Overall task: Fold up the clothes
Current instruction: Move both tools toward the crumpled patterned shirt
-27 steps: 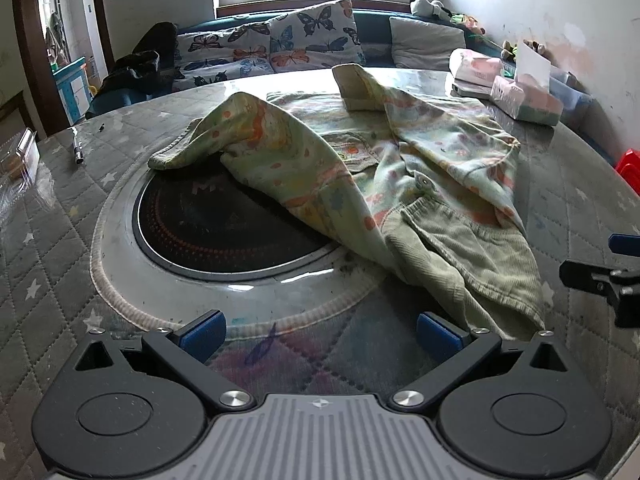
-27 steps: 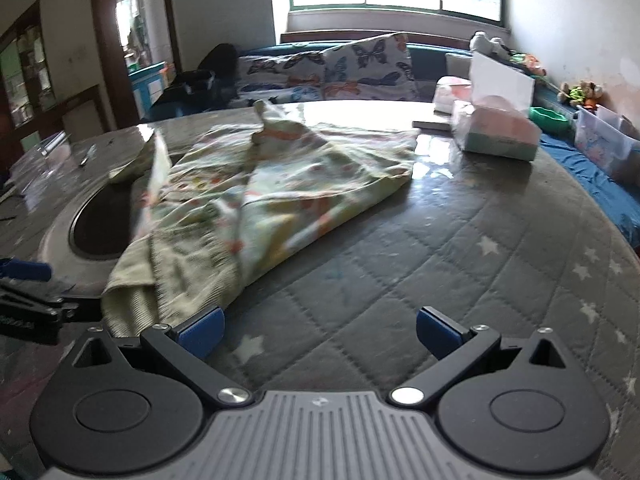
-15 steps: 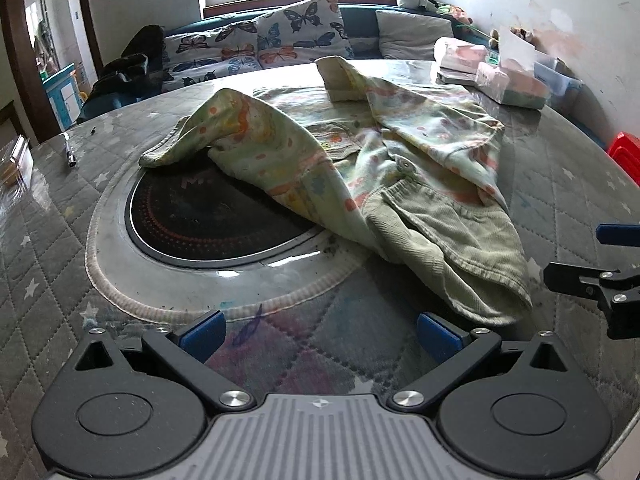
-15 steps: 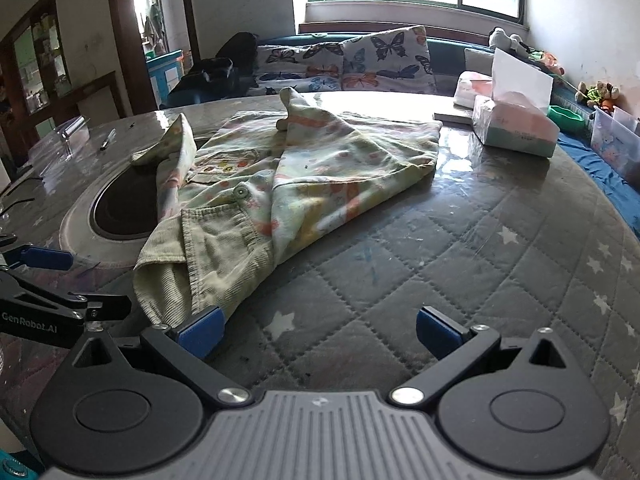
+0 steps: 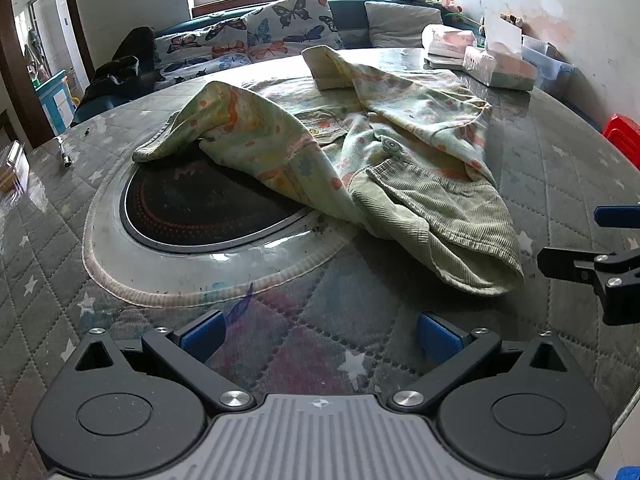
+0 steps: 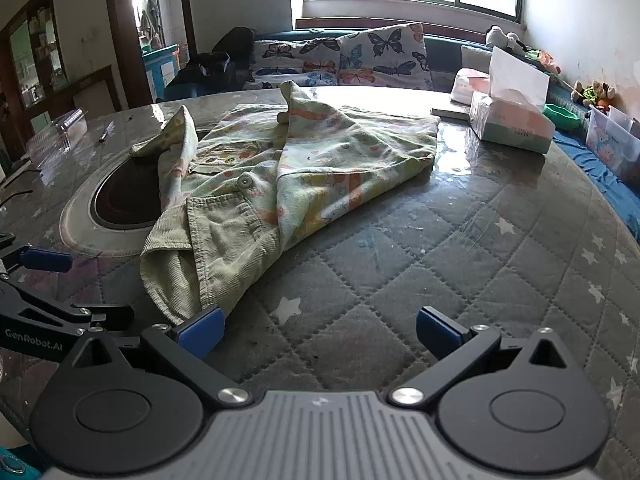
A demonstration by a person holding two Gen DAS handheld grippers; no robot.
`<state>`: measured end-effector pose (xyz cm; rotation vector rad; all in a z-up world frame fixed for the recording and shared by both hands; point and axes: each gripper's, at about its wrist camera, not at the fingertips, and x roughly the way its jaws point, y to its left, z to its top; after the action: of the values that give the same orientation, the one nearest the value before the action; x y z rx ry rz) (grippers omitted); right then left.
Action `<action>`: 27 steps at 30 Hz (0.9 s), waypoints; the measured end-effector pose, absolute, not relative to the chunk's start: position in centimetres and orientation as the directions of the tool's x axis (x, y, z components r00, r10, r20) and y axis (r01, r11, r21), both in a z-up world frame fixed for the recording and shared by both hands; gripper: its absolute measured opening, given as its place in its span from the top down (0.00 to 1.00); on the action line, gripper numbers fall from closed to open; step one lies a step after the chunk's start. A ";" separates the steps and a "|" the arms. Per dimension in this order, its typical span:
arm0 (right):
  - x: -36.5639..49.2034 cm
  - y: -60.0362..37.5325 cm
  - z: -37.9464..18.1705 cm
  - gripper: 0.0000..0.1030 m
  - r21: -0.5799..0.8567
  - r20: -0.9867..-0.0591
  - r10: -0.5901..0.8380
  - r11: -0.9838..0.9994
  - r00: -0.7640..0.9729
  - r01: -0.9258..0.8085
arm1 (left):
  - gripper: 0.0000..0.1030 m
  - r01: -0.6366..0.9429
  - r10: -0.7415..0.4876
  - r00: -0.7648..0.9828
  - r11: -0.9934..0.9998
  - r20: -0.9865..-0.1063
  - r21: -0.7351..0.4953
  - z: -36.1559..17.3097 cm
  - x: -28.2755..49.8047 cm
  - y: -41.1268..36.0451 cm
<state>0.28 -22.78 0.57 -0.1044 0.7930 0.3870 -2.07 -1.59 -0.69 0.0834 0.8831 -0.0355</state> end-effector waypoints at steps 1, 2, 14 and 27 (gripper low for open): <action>0.3 -22.7 0.6 0.00 0.052 -0.710 0.299 0.925 0.637 -0.376 | 0.00 0.067 0.003 0.635 0.996 -0.773 0.059 -0.7 -2.1 -1.6; 0.2 -22.7 0.7 0.00 0.051 -0.709 0.298 0.925 0.639 -0.375 | 0.00 0.068 0.003 0.634 0.996 -0.773 0.060 -0.7 -2.2 -1.6; 0.1 -22.5 0.7 0.00 0.050 -0.705 0.300 0.925 0.642 -0.377 | 0.00 0.079 0.006 0.635 0.994 -0.773 0.073 -0.6 -2.3 -1.9; 0.6 -21.9 0.7 0.00 0.055 -0.709 0.309 0.920 0.634 -0.387 | 0.00 0.076 0.006 0.635 0.995 -0.772 0.070 -0.4 -1.9 -1.9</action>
<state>0.63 -21.88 0.66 -0.1060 0.7895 0.3989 -1.89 -1.93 -0.36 0.0997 0.8821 -0.0402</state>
